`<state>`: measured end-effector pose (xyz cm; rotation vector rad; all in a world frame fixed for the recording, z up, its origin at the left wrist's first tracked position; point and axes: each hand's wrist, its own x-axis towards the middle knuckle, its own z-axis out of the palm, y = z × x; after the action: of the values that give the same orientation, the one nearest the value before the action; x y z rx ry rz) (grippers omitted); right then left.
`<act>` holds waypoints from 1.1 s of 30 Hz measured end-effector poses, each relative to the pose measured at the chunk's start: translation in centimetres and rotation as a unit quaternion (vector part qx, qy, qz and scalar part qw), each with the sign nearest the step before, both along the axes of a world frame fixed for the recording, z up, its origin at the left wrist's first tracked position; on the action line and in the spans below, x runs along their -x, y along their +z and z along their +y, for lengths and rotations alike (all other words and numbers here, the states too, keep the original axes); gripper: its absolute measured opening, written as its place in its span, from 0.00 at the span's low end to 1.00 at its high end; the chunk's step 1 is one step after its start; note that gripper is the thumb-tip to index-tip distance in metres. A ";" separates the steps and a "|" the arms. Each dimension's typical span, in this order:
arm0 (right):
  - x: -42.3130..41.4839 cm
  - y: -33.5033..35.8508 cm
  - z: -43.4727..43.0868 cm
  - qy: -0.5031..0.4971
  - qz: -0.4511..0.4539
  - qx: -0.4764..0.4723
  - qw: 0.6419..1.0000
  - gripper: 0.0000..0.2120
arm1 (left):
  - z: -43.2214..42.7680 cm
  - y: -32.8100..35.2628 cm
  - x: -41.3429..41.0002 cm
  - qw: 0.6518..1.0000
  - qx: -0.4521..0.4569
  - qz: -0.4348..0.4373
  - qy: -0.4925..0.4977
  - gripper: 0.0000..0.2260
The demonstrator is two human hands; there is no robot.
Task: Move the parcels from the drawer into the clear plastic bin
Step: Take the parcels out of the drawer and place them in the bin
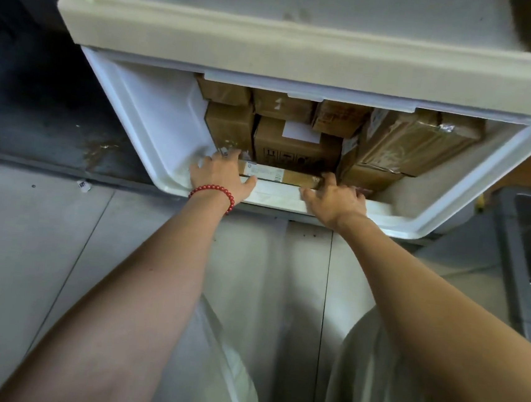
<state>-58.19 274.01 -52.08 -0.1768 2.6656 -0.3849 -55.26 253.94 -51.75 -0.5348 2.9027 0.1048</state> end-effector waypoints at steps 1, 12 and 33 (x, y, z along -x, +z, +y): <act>0.1 -0.1 0.0 -0.002 -0.008 0.000 1.000 0.30 | 0.0 -0.1 0.1 1.000 0.005 0.006 -0.001 0.30; 0.1 0.3 0.5 -0.030 -0.026 0.079 0.996 0.29 | -0.1 0.0 -0.4 0.981 -0.151 0.057 0.103 0.31; -10.2 10.0 4.8 -0.191 0.033 0.373 0.907 0.23 | 4.1 11.8 -12.4 0.886 -0.310 0.309 0.154 0.14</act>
<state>-47.98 278.76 -42.07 0.1163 2.4647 -1.5390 -42.89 258.06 -39.96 -0.9553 3.0277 1.4291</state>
